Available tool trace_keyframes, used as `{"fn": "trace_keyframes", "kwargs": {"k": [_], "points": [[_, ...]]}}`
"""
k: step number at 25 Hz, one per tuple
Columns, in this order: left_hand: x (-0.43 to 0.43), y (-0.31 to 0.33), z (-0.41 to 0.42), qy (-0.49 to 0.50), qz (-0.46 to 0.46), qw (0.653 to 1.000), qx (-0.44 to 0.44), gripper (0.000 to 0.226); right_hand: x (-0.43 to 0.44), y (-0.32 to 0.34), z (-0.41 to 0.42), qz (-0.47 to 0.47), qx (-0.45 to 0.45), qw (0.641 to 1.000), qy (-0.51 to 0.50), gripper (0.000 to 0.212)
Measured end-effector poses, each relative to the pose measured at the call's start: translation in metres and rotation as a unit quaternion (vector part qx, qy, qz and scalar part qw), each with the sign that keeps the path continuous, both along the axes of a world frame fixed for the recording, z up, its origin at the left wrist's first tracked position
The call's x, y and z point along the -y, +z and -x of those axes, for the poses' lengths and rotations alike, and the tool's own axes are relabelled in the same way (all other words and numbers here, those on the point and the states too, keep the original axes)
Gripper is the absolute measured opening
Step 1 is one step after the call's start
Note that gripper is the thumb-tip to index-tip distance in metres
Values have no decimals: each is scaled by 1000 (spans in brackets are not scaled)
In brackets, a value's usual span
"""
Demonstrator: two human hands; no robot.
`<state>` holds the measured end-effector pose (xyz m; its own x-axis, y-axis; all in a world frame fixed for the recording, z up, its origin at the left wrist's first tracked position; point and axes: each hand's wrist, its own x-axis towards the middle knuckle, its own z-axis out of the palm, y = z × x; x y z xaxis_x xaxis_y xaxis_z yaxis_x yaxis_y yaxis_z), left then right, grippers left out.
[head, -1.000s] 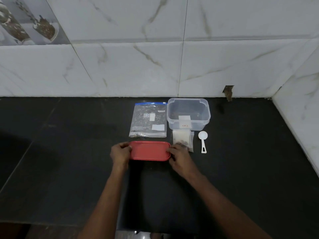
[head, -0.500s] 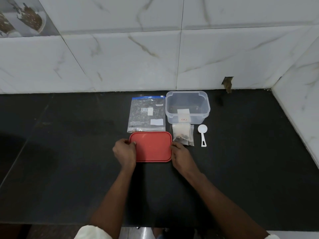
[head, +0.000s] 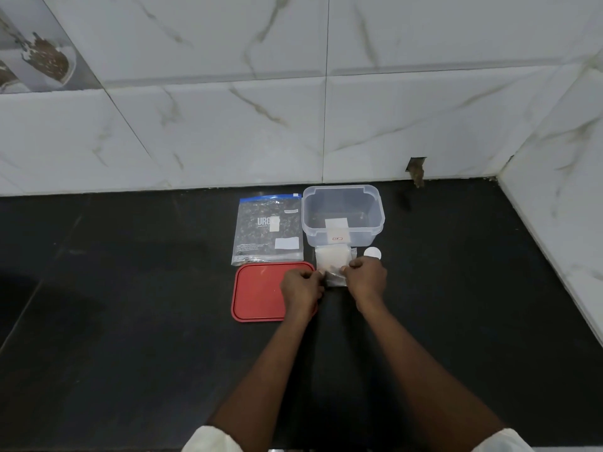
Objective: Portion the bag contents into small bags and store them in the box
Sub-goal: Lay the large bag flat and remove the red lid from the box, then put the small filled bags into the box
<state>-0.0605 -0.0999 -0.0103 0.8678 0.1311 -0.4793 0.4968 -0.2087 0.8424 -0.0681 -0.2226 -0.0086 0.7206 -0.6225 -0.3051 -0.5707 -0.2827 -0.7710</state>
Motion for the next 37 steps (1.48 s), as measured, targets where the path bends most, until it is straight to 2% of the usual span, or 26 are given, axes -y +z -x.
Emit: {"fn": "trace_keyframes", "kwargs": {"k": [5, 8, 11, 14, 16, 18, 22, 23, 24, 26, 28, 31, 35, 37], "points": [[2, 6, -1, 33, 128, 989, -71, 6, 6, -8, 5, -111, 64, 992, -1, 8], [-5, 17, 3, 44, 226, 970, -76, 2, 5, -5, 13, -171, 84, 981, 14, 8], [-11, 17, 2, 55, 283, 954, -77, 24, 6, -1, 19, -203, 101, 973, 40, 9], [-11, 20, 1, 7, 291, 953, -88, 42, 6, 5, 22, -242, 112, 962, 50, 8], [-10, 23, 0, -14, 277, 957, -83, 45, 6, 11, 21, -260, 118, 957, 50, 8], [-10, 25, -3, -12, 276, 958, -80, 42, 8, 17, 20, -273, 124, 952, 54, 8], [-10, 36, -5, -13, 279, 957, -74, 19, 11, 28, 15, -293, 121, 945, 82, 9], [-11, 40, -7, -11, 273, 960, -66, 17, 15, 30, 14, -270, 128, 952, 69, 8], [-12, 45, -9, -9, 269, 962, -56, 16, 22, 33, 12, -208, 143, 967, 42, 9], [-17, 56, -22, -3, 254, 967, -31, 19, 43, 43, 3, -15, 165, 986, -14, 12], [-16, 67, -42, 0, 233, 972, -6, 16, 63, 54, -11, 109, 152, 982, -12, 17], [6, 82, -77, 1, 206, 978, 20, 1, 76, 53, -40, 147, 133, 977, 78, 29], [54, 81, -118, -38, 120, 992, -22, 5, 78, 42, -52, 187, 115, 969, 115, 36], [72, 74, -131, -64, 44, 996, -40, 7, 79, 40, -54, 214, 116, 962, 122, 36]]}}
